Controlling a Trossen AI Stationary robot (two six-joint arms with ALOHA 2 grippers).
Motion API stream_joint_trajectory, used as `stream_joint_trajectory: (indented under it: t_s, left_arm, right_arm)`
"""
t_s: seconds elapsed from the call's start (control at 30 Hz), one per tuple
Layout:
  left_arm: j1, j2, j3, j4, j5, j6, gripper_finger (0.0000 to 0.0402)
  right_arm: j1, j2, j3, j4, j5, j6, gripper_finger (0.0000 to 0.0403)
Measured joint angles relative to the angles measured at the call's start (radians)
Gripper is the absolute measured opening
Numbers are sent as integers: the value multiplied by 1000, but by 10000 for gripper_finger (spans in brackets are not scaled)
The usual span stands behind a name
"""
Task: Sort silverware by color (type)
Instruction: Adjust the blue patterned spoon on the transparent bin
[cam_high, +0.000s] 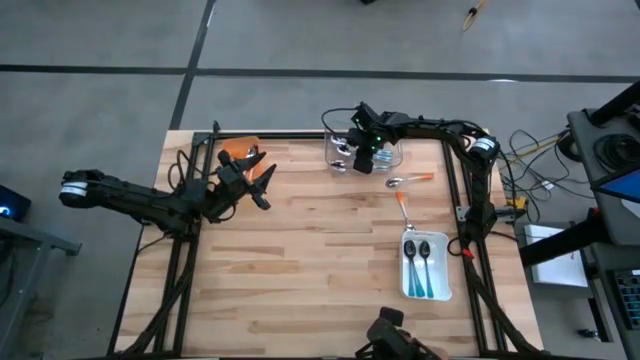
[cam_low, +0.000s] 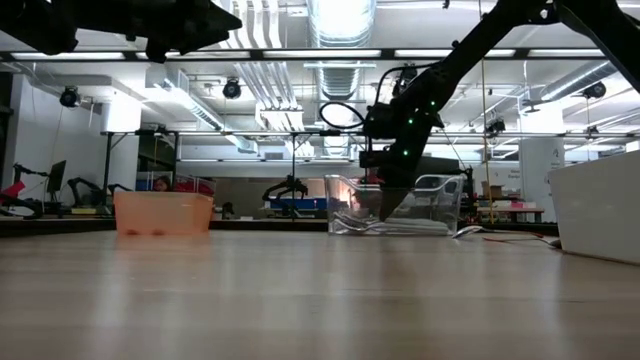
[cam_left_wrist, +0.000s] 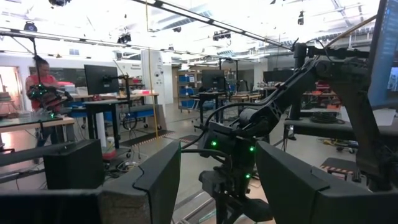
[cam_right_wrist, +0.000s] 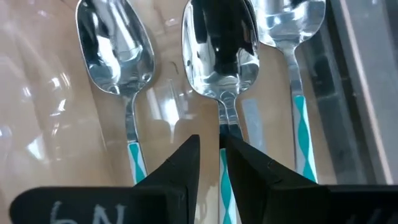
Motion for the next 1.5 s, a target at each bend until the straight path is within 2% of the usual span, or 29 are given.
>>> stream_joint_trajectory:
  t_s: [0.23, 0.5, 0.77, 1.03, 1.33, 1.5]
  left_arm:
    - [0, 0, 0, 0, 0, 0, 188]
    - [0, 0, 0, 0, 0, -1, 188]
    - [0, 0, 0, 0, 0, -2, 188]
    - [1, 0, 0, 0, 0, -18, 188]
    - [1, 0, 0, 0, 0, -23, 188]
    - [1, 0, 0, 0, 0, -23, 188]
  right_arm:
    - [-3, -28, -3, -5, 19, -27, 75]
    - [-4, -33, -3, -43, 6, 9, 64]
    - [-3, -34, -3, -165, -85, 12, 63]
    - [-2, -37, -2, -193, -165, 4, 63]
    - [-3, -36, 45, -185, -127, 33, 63]
    - [-2, -37, 98, -163, 5, 12, 63]
